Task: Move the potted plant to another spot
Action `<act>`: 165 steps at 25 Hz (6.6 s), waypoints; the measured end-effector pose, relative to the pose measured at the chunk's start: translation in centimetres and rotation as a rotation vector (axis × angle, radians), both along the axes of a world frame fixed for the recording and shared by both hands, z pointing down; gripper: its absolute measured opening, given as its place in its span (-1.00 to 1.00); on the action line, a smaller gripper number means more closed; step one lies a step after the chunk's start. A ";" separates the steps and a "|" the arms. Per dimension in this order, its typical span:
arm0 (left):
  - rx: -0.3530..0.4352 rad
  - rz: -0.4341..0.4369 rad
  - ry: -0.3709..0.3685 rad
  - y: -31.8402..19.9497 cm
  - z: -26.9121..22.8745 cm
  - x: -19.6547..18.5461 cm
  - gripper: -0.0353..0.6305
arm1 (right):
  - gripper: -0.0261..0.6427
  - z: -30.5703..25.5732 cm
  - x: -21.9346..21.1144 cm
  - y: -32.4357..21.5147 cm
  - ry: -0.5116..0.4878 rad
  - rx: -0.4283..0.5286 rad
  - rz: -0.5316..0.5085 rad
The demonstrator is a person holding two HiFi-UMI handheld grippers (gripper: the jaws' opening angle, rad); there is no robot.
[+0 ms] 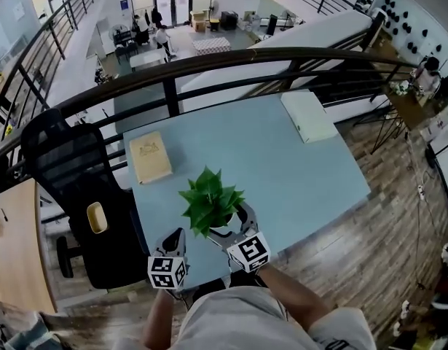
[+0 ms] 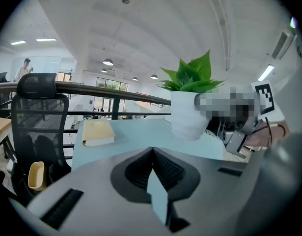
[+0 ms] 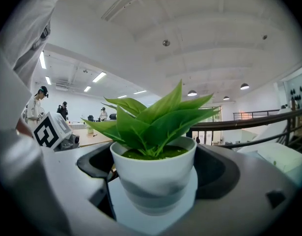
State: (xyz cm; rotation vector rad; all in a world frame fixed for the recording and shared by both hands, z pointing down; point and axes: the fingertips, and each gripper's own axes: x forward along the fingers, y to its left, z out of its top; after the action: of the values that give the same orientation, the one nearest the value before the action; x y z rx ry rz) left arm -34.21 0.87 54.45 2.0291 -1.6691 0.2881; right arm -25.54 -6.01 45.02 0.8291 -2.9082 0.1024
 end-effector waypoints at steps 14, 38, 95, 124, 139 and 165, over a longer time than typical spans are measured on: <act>0.042 0.074 -0.011 -8.1 -2.7 11.5 -0.86 | 0.60 -1.9 12.6 -6.2 -0.019 0.029 0.073; 0.052 0.497 0.015 -11.5 -2.7 24.5 -0.86 | 0.59 -0.4 25.0 -7.9 -0.034 0.011 0.436; -0.189 0.212 0.032 -34.3 9.6 31.2 -0.86 | 0.59 17.2 34.2 -42.3 0.039 -0.197 0.395; -0.244 0.193 0.044 -33.4 11.5 31.2 -0.86 | 0.61 20.6 34.3 -43.3 0.084 -0.212 0.394; -0.247 0.202 0.050 -31.9 11.7 31.6 -0.86 | 0.61 21.5 35.3 -40.8 0.135 -0.218 0.403; -0.225 0.169 0.098 -30.3 11.4 31.5 -0.86 | 0.31 23.0 38.2 -32.2 0.190 -0.322 0.404</act>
State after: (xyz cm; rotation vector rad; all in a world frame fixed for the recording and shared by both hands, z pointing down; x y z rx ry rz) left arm -2.69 -29.47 65.83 1.9829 -1.3448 0.4085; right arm 12.68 -38.21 68.07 1.2655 -2.4215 0.4820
